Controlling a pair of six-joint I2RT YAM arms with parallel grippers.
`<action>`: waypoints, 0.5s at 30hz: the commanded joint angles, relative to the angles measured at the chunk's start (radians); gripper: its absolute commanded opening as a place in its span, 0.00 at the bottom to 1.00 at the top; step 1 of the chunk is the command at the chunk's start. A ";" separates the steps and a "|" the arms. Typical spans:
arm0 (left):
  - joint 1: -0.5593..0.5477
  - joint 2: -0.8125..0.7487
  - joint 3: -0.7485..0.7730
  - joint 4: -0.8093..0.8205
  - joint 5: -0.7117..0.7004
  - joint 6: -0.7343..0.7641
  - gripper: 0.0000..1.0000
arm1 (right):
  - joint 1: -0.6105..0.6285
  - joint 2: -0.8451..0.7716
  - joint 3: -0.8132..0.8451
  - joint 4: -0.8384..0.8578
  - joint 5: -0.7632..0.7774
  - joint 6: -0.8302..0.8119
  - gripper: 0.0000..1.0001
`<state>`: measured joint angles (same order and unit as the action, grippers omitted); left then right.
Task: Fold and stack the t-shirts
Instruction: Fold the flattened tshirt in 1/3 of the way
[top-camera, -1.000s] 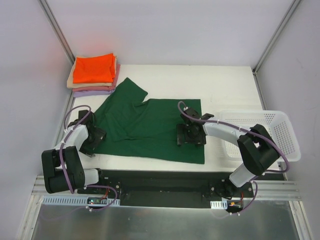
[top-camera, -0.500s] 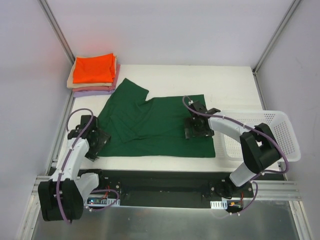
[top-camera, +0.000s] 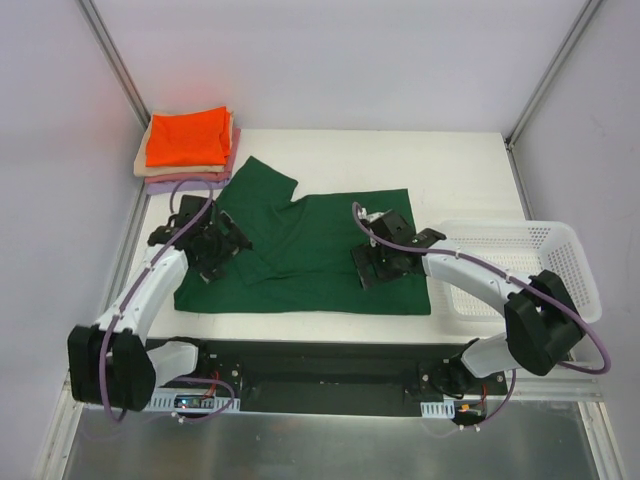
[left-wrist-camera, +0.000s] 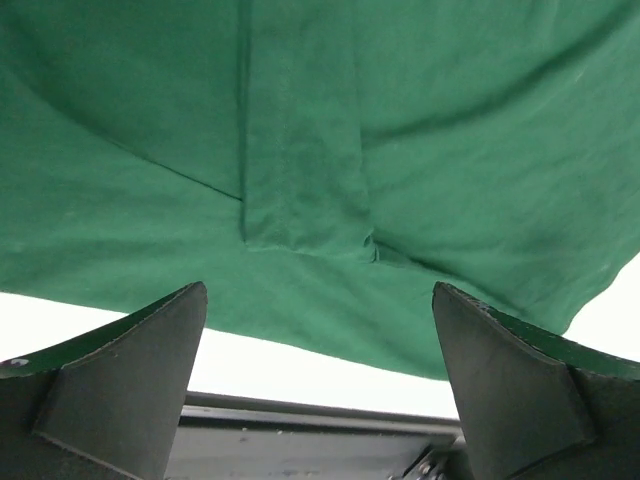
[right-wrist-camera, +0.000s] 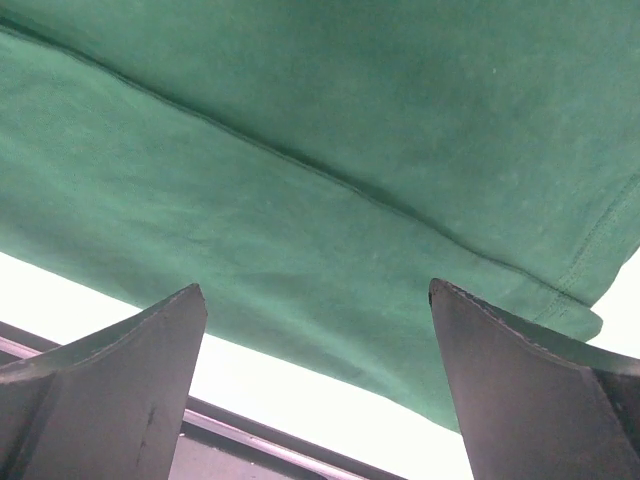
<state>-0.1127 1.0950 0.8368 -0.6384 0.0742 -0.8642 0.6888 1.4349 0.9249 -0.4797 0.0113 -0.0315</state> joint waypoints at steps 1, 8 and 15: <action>-0.042 0.097 0.005 0.065 0.093 0.057 0.90 | -0.003 0.004 -0.038 0.016 -0.017 -0.024 0.96; -0.047 0.224 -0.042 0.066 0.045 0.033 0.60 | -0.003 0.028 -0.058 0.018 0.010 -0.022 0.96; -0.059 0.305 -0.051 0.071 -0.039 0.016 0.48 | -0.005 0.028 -0.080 0.035 0.024 -0.028 0.96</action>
<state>-0.1585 1.3685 0.7856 -0.5663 0.0929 -0.8379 0.6880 1.4654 0.8673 -0.4694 0.0189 -0.0441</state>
